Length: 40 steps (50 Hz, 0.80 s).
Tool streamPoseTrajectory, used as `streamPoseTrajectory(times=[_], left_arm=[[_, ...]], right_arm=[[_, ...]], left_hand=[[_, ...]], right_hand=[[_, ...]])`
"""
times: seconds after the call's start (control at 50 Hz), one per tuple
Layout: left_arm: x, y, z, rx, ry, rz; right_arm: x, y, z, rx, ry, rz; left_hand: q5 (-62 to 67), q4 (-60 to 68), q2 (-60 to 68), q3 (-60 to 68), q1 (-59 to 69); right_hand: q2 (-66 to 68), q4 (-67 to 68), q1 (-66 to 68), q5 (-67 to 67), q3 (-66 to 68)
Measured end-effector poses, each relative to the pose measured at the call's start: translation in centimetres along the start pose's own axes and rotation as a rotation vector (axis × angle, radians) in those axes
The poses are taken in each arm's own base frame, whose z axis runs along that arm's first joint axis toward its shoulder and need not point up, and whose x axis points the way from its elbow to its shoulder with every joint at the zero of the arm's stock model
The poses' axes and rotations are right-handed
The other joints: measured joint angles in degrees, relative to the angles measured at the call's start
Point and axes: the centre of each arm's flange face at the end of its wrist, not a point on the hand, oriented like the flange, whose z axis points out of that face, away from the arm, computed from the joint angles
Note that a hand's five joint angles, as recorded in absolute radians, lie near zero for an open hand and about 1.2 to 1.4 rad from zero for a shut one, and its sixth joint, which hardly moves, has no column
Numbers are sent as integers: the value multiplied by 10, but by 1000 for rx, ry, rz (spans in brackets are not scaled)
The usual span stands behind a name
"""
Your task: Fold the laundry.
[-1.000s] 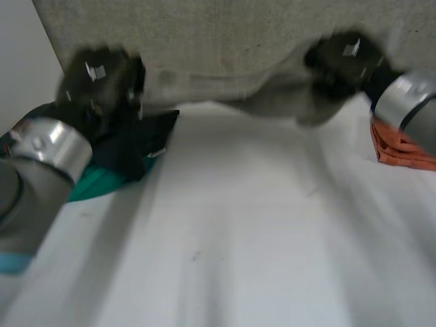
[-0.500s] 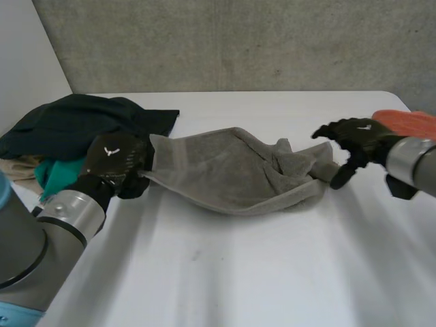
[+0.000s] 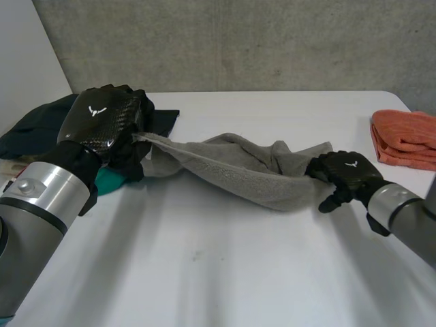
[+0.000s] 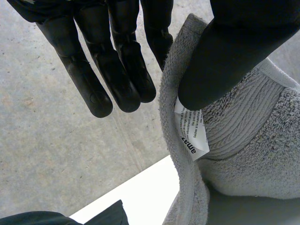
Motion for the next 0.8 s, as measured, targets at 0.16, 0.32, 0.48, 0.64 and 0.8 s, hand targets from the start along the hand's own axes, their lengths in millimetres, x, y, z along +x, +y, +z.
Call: streamPoseTrajectory(times=[0.16, 0.32, 0.48, 0.64, 0.8], left_arm=[[-1, 0, -2, -4, -8, 0], [-11, -6, -3, -3, -52, -4], [-25, -8, -6, -78, -80, -4], [-24, 17, -7, -282, -13, -24], [-25, 57, 38, -361, 12, 30]], right_arm=[[-4, 12, 29, -4, 7, -29], [13, -14, 30, 27, 57, -74], [43, -123, -43, 158, 141, -222], [37, -141, -85, -74, 38, -401], [24, -113, -48, -222, -110, -511]], left_hand=[[0, 0, 0, 0, 0], [0, 0, 0, 0, 0], [0, 0, 0, 0, 0], [0, 0, 0, 0, 0], [0, 0, 0, 0, 0]], right_hand=[[84, 75, 77, 90, 83], [372, 382, 313, 371, 375], [372, 384, 313, 376, 377], [372, 384, 313, 377, 377], [372, 384, 313, 382, 377]])
